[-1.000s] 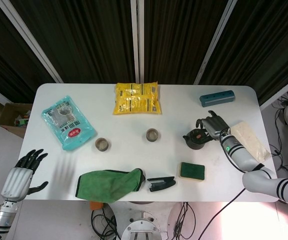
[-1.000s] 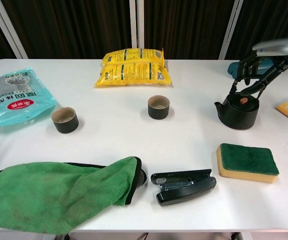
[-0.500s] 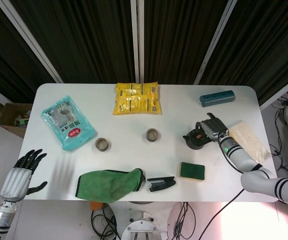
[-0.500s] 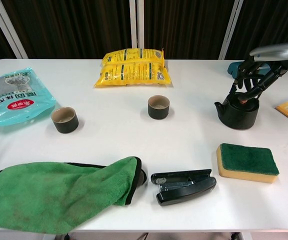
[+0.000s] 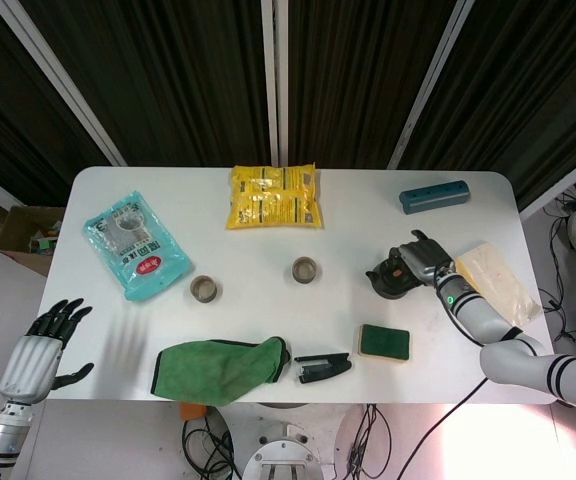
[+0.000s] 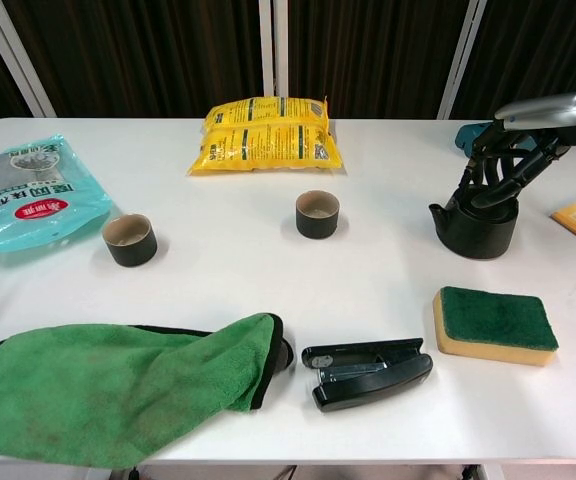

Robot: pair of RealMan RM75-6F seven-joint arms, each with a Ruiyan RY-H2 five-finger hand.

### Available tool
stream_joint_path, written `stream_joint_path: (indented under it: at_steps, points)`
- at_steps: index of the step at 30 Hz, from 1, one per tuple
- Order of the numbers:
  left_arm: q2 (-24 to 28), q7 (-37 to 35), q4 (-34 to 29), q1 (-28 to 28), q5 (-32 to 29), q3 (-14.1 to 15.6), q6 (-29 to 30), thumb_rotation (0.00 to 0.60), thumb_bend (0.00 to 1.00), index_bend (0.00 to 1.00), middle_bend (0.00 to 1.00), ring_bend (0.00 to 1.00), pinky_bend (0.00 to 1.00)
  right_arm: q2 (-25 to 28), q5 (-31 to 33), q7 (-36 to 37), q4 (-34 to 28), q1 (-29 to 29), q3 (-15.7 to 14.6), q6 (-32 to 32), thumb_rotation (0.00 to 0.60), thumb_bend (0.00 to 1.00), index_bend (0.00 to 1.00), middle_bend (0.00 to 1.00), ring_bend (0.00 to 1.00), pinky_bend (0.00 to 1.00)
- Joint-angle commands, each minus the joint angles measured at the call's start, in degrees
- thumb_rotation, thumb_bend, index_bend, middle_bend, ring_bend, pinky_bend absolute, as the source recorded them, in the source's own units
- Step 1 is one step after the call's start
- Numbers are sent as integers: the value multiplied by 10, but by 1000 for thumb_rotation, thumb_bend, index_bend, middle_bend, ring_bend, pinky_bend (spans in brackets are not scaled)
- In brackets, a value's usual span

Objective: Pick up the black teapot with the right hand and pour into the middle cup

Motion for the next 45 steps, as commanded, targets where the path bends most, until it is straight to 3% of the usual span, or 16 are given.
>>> stream_joint_path:
  at_steps: [1,24,45]
  points:
    - [-1,-1,1,0,-1,0,-1,600,129,161,88,73,215,1,-1,3,-2,0,0,0,340,94,448,475,392,0]
    - [-1,-4,4,-1,-1,0,-3,600,129,162,88,73,215,3,14,38,2,13,-3,-33,338,120,453,472,424,4]
    - [-3,-5,7,-2,-2,0,-4,600,128,165,88,73,215,14,33,45,-8,26,-14,-41,338,138,454,471,431,215]
